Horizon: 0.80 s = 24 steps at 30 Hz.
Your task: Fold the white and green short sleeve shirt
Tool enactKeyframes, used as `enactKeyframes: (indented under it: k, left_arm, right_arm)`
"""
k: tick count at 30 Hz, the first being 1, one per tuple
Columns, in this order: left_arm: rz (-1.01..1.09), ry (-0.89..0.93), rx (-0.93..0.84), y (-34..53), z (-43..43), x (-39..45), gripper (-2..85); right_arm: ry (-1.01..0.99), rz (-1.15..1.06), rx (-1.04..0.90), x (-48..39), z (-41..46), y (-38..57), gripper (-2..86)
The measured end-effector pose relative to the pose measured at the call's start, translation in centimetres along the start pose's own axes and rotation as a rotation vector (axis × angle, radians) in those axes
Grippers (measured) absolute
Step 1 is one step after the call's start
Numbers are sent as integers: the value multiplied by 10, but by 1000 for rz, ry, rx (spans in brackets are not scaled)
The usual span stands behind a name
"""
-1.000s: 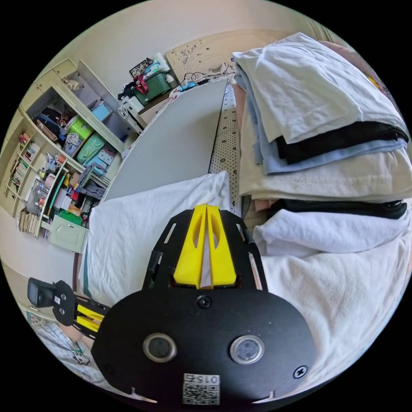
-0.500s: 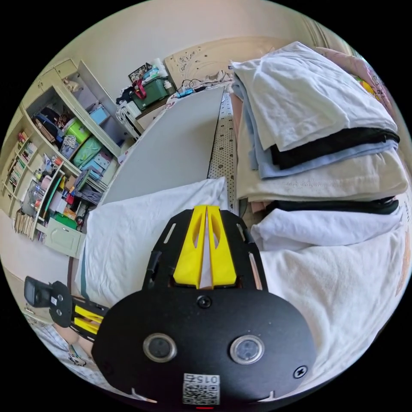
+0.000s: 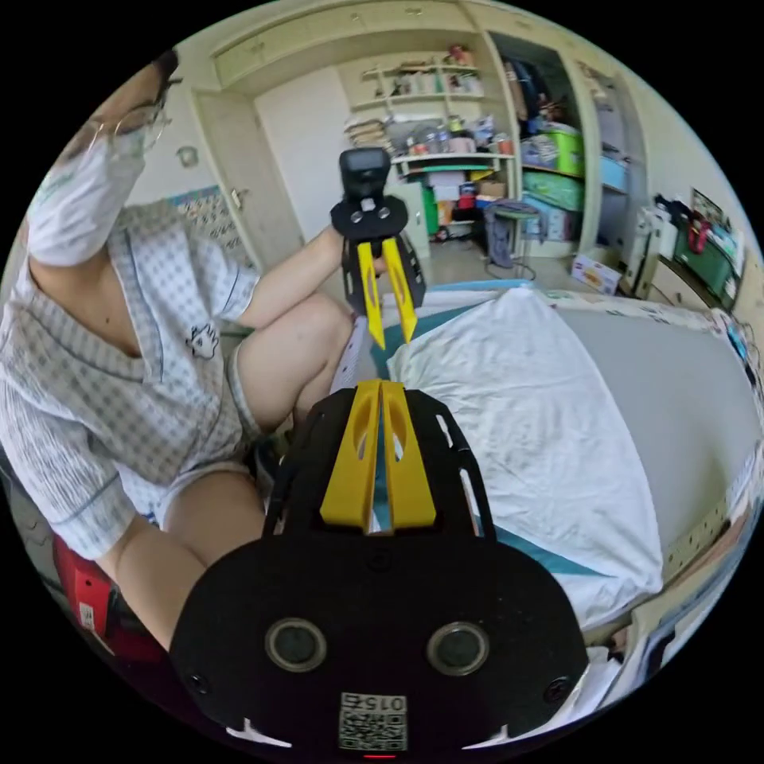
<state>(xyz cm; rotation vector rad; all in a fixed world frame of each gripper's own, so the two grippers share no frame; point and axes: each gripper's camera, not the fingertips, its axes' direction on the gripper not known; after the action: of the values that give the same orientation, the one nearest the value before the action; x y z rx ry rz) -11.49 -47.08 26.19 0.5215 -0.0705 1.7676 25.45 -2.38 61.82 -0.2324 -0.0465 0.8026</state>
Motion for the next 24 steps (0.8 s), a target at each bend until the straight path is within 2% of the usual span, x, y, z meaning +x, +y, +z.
enactKeyframes:
  k: [4,10,16,24]
  left_arm:
    - [52,60,-108,4,14,6,25]
    - [100,104,-287,-14,49,7,19]
    - [93,93,-287,-23,48,1,7]
    - [101,112,-276,-30,41,-3,6]
  right_arm:
    - [-142,-23,-149,19,7,-33,32]
    - [-99,22,-409,49,4,-54,73]
    - [-22,10,-452,59,-32,-81,-2]
    - [-74,-17,-482,59,-99,-94,-8]
